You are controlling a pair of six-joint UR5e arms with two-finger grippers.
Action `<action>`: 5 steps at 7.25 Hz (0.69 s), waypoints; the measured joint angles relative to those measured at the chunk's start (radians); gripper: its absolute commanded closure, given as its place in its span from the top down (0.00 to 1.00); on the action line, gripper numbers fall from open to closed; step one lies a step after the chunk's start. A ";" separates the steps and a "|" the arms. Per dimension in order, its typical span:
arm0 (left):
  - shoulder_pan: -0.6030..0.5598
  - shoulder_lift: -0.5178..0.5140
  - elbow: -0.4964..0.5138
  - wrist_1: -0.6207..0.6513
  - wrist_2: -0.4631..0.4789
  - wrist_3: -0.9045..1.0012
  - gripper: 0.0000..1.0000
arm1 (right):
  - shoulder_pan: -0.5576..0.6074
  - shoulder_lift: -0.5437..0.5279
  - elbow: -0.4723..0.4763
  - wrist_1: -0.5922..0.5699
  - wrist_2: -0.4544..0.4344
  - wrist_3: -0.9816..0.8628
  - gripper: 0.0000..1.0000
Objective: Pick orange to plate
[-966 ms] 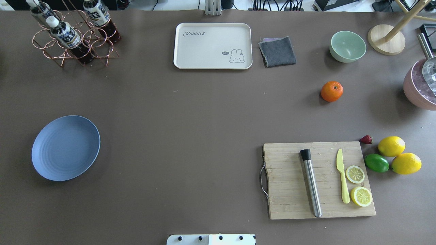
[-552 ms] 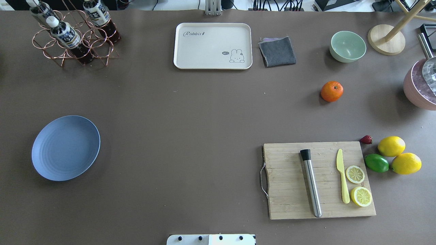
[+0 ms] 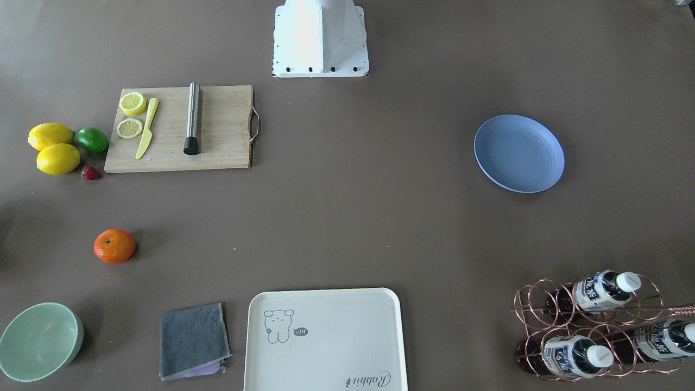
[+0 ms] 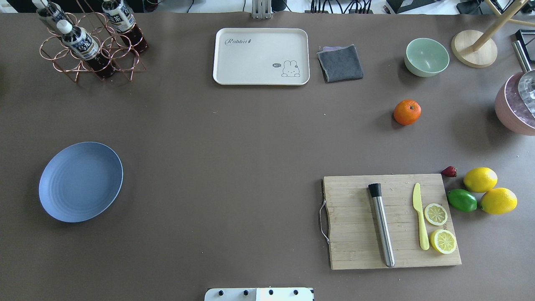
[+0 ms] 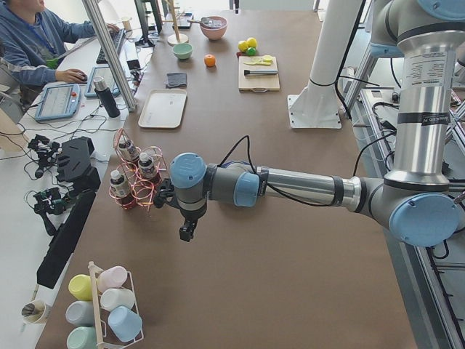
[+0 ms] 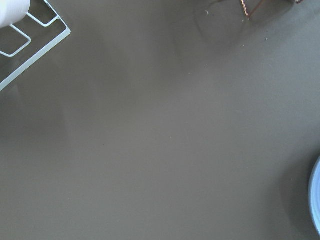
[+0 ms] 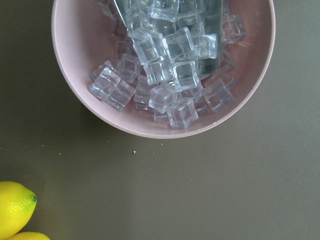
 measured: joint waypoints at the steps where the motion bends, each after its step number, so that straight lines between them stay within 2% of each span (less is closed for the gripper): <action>1: 0.000 -0.012 0.002 -0.015 0.000 -0.001 0.98 | 0.000 0.001 -0.001 0.000 0.000 0.000 1.00; 3: 0.000 -0.027 0.020 -0.067 -0.004 0.003 0.98 | 0.000 0.004 0.002 0.005 -0.001 0.002 1.00; 5: 0.004 -0.032 0.003 -0.143 -0.036 -0.061 0.98 | -0.011 0.017 0.004 0.102 -0.014 0.029 1.00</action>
